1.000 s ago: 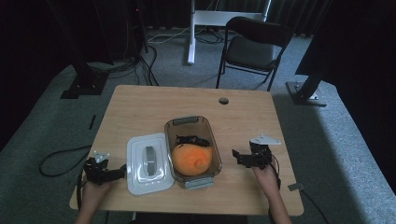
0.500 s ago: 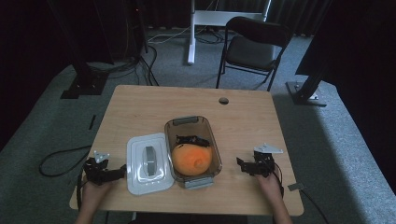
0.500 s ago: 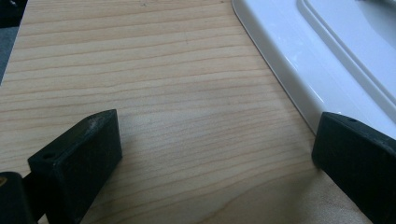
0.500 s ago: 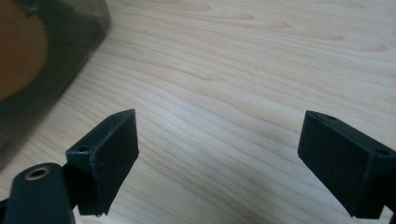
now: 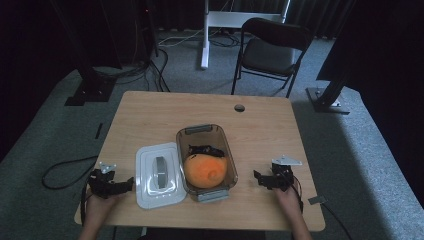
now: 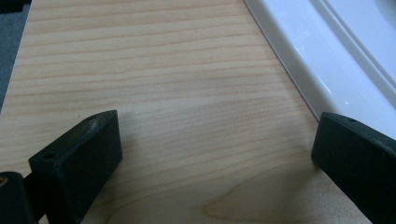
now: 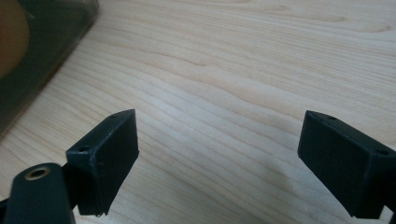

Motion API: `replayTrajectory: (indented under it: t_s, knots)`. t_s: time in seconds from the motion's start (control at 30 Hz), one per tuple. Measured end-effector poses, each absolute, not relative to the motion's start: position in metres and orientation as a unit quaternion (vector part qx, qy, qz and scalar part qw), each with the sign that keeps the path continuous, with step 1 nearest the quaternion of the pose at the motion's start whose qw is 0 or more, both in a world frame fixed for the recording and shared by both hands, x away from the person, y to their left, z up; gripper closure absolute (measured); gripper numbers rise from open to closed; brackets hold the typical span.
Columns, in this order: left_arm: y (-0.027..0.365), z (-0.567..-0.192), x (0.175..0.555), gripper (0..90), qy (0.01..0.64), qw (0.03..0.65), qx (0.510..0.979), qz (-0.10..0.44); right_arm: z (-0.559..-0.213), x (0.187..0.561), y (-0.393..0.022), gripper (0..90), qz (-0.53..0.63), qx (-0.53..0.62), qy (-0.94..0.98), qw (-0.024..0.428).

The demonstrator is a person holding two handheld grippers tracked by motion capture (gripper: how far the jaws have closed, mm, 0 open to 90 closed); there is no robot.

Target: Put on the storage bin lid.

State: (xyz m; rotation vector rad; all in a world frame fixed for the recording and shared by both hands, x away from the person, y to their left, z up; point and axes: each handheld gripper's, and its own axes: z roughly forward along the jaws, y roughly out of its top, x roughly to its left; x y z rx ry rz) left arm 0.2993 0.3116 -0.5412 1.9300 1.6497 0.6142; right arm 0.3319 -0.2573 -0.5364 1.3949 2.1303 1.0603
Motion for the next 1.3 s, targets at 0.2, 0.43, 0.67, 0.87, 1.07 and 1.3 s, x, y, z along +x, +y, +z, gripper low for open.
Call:
replayTrajectory:
  t_s: [0.2, 0.43, 0.67, 0.87, 1.07, 1.3]
  knots:
    - [0.313, -0.533, 0.296, 2.2, 0.617, 0.269, 0.705, 0.221, -0.538, 0.332, -0.258, 11.7, 0.375, 0.498, 0.758, 0.190]
    - [0.301, -0.516, 0.289, 2.2, 0.606, 0.283, 0.710, 0.220, -0.541, 0.333, -0.257, 11.7, 0.367, 0.500, 0.761, 0.191]
    - [0.276, -0.502, 0.284, 2.2, 0.580, 0.299, 0.726, 0.217, -0.542, 0.333, -0.257, 11.7, 0.363, 0.499, 0.763, 0.194]
    - [0.261, -0.497, 0.282, 2.6, 0.571, 0.311, 0.729, 0.213, -0.542, 0.333, -0.257, 11.7, 0.363, 0.500, 0.762, 0.195]
    - [0.249, -0.492, 0.283, 2.8, 0.566, 0.311, 0.733, 0.213, -0.542, 0.333, -0.258, 11.7, 0.365, 0.501, 0.760, 0.194]
    - [0.233, -0.491, 0.285, 2.9, 0.559, 0.308, 0.740, 0.212, -0.543, 0.333, -0.256, 11.7, 0.361, 0.499, 0.763, 0.194]
